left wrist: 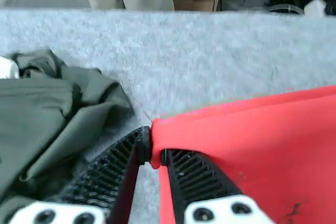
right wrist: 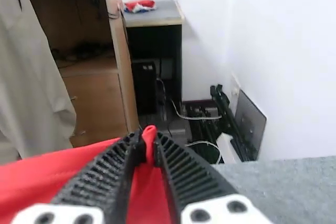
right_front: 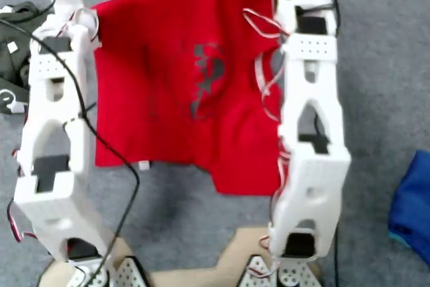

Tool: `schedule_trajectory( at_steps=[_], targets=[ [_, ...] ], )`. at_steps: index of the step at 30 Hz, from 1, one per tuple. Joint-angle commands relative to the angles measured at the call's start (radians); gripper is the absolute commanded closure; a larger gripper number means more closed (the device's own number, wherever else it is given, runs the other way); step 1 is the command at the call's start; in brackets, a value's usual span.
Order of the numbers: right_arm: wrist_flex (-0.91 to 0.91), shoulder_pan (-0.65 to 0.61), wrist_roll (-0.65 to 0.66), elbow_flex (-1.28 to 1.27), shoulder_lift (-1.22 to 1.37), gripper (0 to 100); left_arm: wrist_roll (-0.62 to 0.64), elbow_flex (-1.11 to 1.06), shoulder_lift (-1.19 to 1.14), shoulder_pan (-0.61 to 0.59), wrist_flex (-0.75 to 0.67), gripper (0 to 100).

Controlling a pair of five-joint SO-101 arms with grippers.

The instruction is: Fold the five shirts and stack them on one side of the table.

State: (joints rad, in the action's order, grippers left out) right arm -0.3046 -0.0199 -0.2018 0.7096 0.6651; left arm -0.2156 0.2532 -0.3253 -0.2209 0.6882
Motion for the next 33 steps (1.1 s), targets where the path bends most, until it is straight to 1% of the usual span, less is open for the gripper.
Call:
schedule_trajectory(
  at_steps=[1, 6, 11, 16, 20, 22, 25, 28, 31, 33],
  targets=[
    [-0.172, -0.01, 0.028, 0.16, 0.016, 99.5, 0.012, 0.18, -0.041, -0.029, 0.158, 98],
    [-0.528, -0.012, 0.031, 0.28, 0.016, 99.5, 0.006, 0.304, -0.096, -0.032, 0.391, 98],
    [-0.918, -0.012, 0.13, 0.441, 0.013, 99.5, -0.005, 0.39, -0.104, -0.035, 0.62, 98],
    [-1.191, -0.012, 0.212, 0.621, 0.01, 99.5, -0.109, 0.468, -0.097, -0.026, 0.841, 98],
    [-1.378, -0.015, 0.233, 0.76, 0.013, 99.5, -0.135, 0.517, -0.097, -0.026, 0.99, 98],
    [-1.462, -0.016, 0.233, 0.819, 0.013, 99.5, -0.138, 0.519, -0.097, -0.025, 1.042, 98],
    [-1.484, -0.004, 0.227, 0.843, 0.005, 99.5, -0.14, 0.509, -0.097, -0.026, 1.071, 98],
    [-1.484, 0.008, 0.226, 0.802, -0.042, 99.5, -0.14, 0.471, -0.093, -0.032, 1.071, 98],
    [-1.484, 0.008, 0.224, 0.682, -0.136, 99.5, -0.14, 0.381, -0.041, -0.035, 1.071, 98],
    [-1.484, 0.007, 0.224, 0.556, -0.219, 99.5, -0.143, 0.296, 0.022, -0.029, 1.071, 98]
  ],
)
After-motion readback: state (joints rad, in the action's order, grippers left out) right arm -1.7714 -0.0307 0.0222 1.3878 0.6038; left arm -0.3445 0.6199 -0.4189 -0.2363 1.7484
